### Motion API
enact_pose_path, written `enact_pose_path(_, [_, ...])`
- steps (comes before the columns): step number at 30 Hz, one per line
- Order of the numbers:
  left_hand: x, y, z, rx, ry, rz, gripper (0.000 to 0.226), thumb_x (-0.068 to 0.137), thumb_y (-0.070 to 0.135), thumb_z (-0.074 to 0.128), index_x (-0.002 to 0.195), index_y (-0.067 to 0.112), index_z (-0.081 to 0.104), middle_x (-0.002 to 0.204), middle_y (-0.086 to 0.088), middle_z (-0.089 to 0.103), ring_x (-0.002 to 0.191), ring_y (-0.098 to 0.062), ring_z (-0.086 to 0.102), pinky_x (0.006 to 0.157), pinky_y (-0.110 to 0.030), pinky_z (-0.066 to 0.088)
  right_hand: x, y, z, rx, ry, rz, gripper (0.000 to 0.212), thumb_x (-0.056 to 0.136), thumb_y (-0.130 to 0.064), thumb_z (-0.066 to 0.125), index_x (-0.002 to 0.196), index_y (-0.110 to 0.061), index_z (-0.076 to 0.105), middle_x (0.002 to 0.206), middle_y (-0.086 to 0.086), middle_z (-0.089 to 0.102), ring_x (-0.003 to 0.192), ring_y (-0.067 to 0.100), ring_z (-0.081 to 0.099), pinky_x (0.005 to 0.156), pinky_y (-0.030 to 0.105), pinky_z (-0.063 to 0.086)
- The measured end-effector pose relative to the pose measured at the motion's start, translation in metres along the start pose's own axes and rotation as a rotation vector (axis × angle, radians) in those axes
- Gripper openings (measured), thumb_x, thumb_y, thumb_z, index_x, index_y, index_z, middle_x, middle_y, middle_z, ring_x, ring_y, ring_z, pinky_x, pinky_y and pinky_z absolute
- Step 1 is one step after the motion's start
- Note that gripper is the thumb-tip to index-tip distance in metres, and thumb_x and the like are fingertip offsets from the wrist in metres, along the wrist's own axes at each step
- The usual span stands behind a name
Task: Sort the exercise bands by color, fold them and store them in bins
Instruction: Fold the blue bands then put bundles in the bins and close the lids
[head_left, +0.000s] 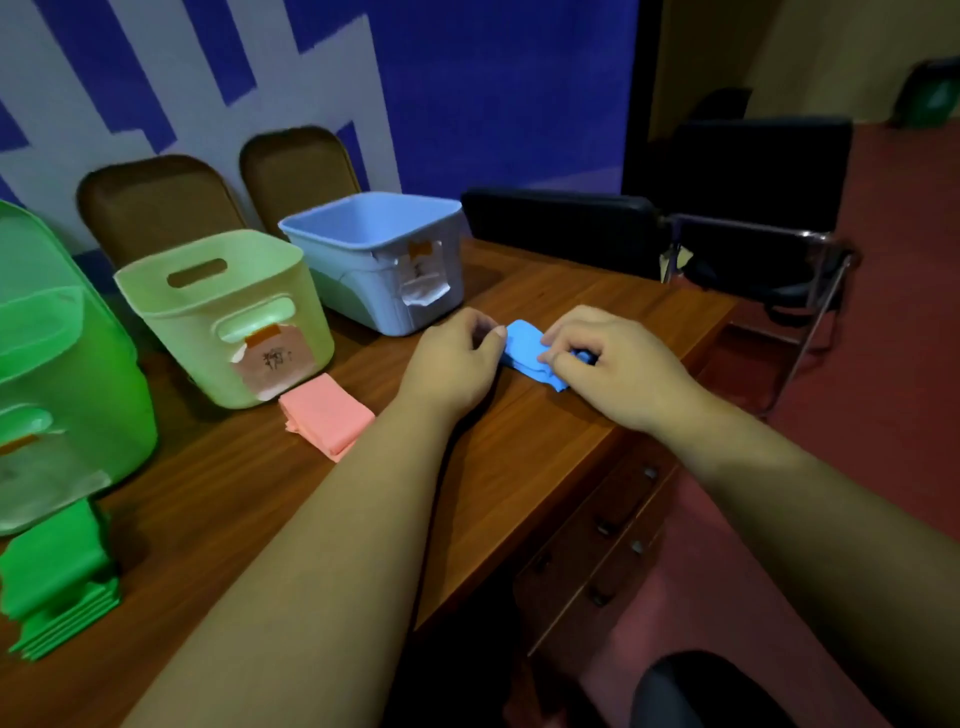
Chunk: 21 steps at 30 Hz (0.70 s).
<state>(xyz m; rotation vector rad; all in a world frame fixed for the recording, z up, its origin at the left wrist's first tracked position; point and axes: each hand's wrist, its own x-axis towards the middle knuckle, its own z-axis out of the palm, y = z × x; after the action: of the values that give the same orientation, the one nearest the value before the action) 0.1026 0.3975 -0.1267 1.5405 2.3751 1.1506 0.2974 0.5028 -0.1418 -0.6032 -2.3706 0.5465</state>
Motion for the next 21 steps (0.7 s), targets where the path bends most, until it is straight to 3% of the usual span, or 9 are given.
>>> enact_pose_path(4, [0.002, -0.008, 0.007, 0.026, 0.032, 0.053, 0.022, 0.103, 0.045, 0.057, 0.114, 0.030, 0.068, 0.111, 0.014, 0.072, 0.113, -0.016, 0.062, 0.092, -0.033, 0.049, 0.004, 0.005, 0.002, 0.043, -0.034, 0.020, 0.026, 0.103, -0.041, 0.061, 0.081, -0.030, 0.070, 0.115, -0.019, 0.064, 0.107, 0.007, 0.065, 0.086, 0.043, 0.058])
enact_pose_path(9, [0.002, -0.001, 0.005, -0.035, 0.056, -0.051, 0.028, 0.102, 0.046, 0.062, 0.122, 0.028, 0.072, 0.107, 0.023, 0.071, 0.107, -0.007, 0.059, 0.084, -0.006, 0.036, 0.005, -0.001, 0.001, 0.044, 0.019, 0.037, 0.019, 0.100, -0.031, 0.069, 0.082, -0.025, 0.073, 0.115, -0.017, 0.068, 0.105, 0.014, 0.063, 0.084, 0.039, 0.053])
enact_pose_path(10, [0.003, 0.001, 0.005, -0.074, 0.043, -0.103, 0.029, 0.100, 0.048, 0.065, 0.121, 0.029, 0.072, 0.102, 0.024, 0.071, 0.105, -0.007, 0.060, 0.086, -0.007, 0.040, 0.006, -0.003, -0.001, 0.024, 0.004, 0.059, 0.018, 0.099, -0.032, 0.069, 0.084, -0.025, 0.075, 0.117, -0.018, 0.069, 0.103, 0.014, 0.063, 0.083, 0.038, 0.053])
enact_pose_path(13, [0.012, 0.010, 0.005, -0.200, 0.011, -0.291, 0.036, 0.089, 0.054, 0.074, 0.117, 0.031, 0.073, 0.093, 0.020, 0.074, 0.101, -0.013, 0.067, 0.092, -0.033, 0.056, 0.008, -0.005, -0.006, -0.009, -0.019, 0.075, 0.019, 0.099, -0.031, 0.068, 0.085, -0.022, 0.077, 0.123, -0.015, 0.071, 0.096, 0.017, 0.063, 0.083, 0.039, 0.051])
enact_pose_path(16, [0.027, 0.028, -0.003, -0.172, -0.133, -0.466, 0.052, 0.080, 0.051, 0.083, 0.123, 0.026, 0.069, 0.094, 0.013, 0.073, 0.097, -0.017, 0.068, 0.085, -0.035, 0.054, 0.009, -0.006, -0.011, 0.037, -0.017, 0.070, 0.017, 0.099, -0.026, 0.069, 0.086, -0.019, 0.078, 0.125, -0.014, 0.073, 0.091, 0.019, 0.063, 0.084, 0.041, 0.050])
enact_pose_path(19, [0.043, 0.056, -0.014, -0.099, -0.320, -0.552, 0.025, 0.084, 0.026, 0.081, 0.106, 0.019, 0.074, 0.086, 0.005, 0.071, 0.085, -0.019, 0.069, 0.069, -0.030, 0.048, 0.017, -0.004, -0.020, 0.171, -0.083, 0.119, 0.008, 0.096, -0.020, 0.072, 0.096, -0.020, 0.080, 0.124, -0.013, 0.072, 0.102, 0.017, 0.067, 0.090, 0.040, 0.052])
enact_pose_path(21, [0.049, 0.079, -0.024, 0.001, -0.417, -0.563, 0.010, 0.084, 0.015, 0.075, 0.091, 0.020, 0.071, 0.078, 0.004, 0.068, 0.081, -0.024, 0.068, 0.061, -0.030, 0.042, 0.024, -0.003, -0.031, 0.333, -0.169, 0.231, 0.016, 0.091, -0.011, 0.075, 0.106, -0.017, 0.077, 0.121, -0.007, 0.069, 0.109, 0.014, 0.067, 0.093, 0.037, 0.054])
